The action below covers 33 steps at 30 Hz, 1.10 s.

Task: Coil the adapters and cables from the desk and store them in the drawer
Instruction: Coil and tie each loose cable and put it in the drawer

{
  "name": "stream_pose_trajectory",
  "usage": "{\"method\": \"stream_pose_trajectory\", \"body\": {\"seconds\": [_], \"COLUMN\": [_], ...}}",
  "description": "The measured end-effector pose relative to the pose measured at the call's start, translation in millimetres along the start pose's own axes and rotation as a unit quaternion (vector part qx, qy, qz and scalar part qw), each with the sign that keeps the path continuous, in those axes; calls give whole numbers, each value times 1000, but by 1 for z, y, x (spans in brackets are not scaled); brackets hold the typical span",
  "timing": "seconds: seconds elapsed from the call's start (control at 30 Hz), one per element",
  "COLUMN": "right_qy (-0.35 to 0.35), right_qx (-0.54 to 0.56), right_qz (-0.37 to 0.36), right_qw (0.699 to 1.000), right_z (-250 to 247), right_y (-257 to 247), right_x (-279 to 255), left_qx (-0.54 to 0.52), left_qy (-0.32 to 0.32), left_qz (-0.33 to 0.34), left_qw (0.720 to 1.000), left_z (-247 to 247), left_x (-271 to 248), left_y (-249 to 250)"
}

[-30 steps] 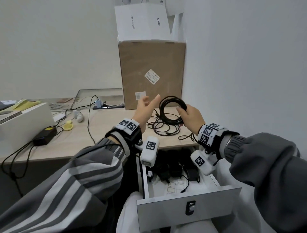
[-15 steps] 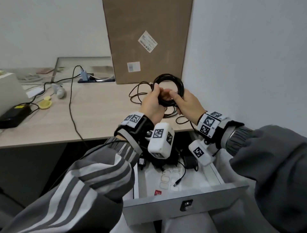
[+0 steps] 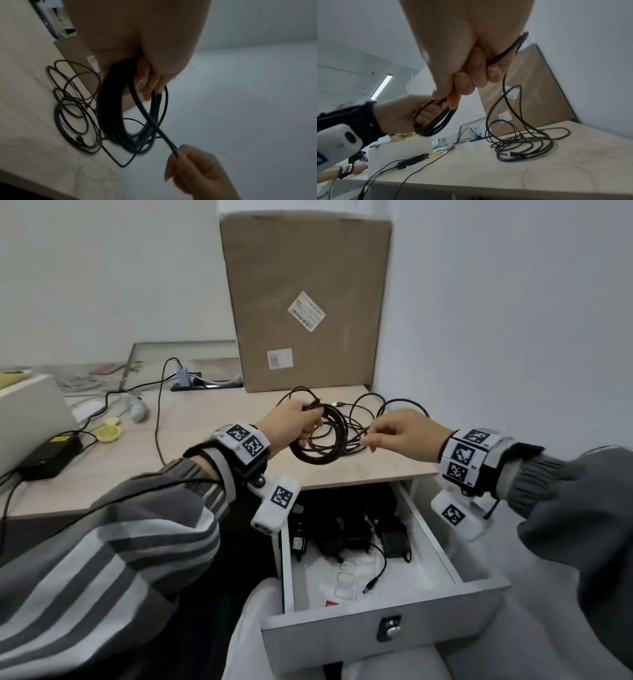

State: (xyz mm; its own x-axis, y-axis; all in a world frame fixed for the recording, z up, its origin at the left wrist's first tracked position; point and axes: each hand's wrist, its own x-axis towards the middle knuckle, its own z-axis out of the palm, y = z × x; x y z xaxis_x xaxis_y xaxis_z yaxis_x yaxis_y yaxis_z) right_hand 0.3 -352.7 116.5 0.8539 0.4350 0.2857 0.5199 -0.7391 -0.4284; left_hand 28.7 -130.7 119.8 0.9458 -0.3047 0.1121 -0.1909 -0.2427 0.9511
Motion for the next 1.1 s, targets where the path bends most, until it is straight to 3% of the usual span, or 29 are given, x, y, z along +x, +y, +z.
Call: {"method": "stream_pose_trajectory", "body": {"seconds": [0.07,0.13,0.27,0.33,0.37,0.43,0.53,0.7,0.83,0.97,1.1], "right_qy": [4,-6,-28,-40,-40,-26,1,-37,-43,-53,-112], "right_qx": [-9,-8,41,34,27,9,-35,-48,-30,-55,-103], "right_qz": [14,32,41,47,47,54,55,40,82,82,59], "right_qw": [1000,999,998,998,998,998,998,997,995,994,987], "right_z": [-6,-10,-5,5,8,5,-13,-25,-21,-11,1], "right_y": [-9,-18,-39,-48,-51,-52,-45,-47,-59,-71,-74], "right_x": [-3,-8,-18,-21,-22,-20,-18,-20,-17,-14,-9], "left_qx": [-28,-142,-372,-444,-452,-395,-230,-29,128,293,372], "left_qy": [-25,-26,43,67,64,49,44,-15,-45,-88,-117], "left_qz": [-8,-7,14,15,14,13,18,-20,-30,-36,-32], "left_qw": [999,989,927,893,890,917,972,999,990,951,920], "left_z": [-2,-7,-16,-13,-10,-9,-18,-17,-4,6,9], "left_x": [-12,-21,-29,-32,-34,-37,-40,-50,-53,-54,-57], "left_y": [5,14,42,58,65,72,65,46,38,35,37]}}
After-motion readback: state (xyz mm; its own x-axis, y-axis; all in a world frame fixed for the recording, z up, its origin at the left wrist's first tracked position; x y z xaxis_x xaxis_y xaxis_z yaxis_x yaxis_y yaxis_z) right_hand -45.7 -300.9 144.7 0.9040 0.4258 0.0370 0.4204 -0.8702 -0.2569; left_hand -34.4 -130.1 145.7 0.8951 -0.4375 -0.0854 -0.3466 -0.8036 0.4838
